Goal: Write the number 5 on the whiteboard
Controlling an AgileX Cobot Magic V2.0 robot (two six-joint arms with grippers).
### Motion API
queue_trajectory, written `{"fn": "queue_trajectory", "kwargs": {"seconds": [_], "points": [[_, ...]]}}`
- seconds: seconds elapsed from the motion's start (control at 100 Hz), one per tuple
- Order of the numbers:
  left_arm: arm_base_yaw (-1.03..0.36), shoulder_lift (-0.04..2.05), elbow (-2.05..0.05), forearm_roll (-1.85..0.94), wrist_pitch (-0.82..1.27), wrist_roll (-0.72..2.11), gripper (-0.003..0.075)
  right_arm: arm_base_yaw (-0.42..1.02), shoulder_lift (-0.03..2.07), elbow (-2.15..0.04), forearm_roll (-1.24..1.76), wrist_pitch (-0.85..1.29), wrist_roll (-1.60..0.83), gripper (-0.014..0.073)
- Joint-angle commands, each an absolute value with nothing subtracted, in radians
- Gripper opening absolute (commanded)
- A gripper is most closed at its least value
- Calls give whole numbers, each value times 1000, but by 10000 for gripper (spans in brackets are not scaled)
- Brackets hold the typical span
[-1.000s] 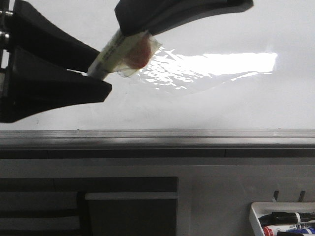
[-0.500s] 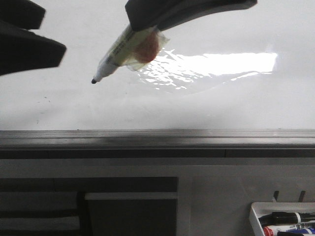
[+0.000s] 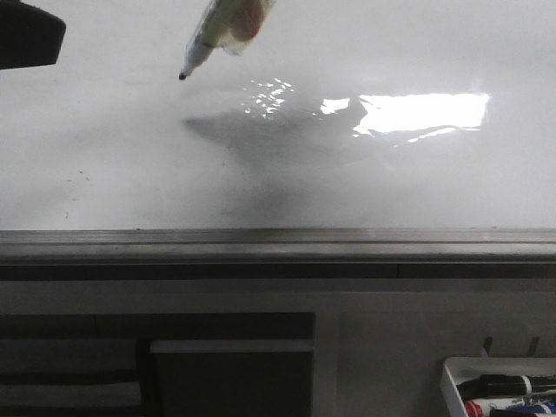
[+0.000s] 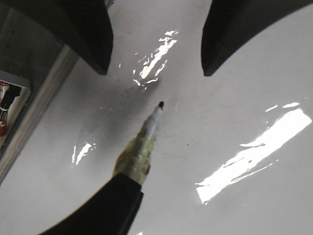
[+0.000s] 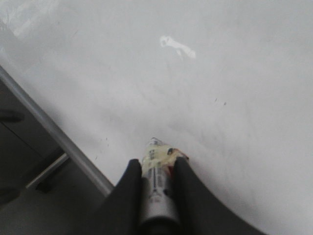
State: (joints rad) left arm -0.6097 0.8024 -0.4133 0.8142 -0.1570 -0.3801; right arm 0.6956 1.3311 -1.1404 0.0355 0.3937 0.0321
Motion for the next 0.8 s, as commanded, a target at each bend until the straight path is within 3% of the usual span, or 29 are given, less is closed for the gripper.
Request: {"fn": "queue_trajectory", "kwargs": {"seconds": [0.0,0.59,0.79], "points": [[-617,795,-440,786,-200,-394,365,677,1325,-1217,0,341,28,-61],[-617,795,-440,786,-200,-394,365,646,1362,-1105,36,353,28,-61],[-617,795,-440,786,-200,-394,365,622,1329,-1093,36,461,28,-61]]}}
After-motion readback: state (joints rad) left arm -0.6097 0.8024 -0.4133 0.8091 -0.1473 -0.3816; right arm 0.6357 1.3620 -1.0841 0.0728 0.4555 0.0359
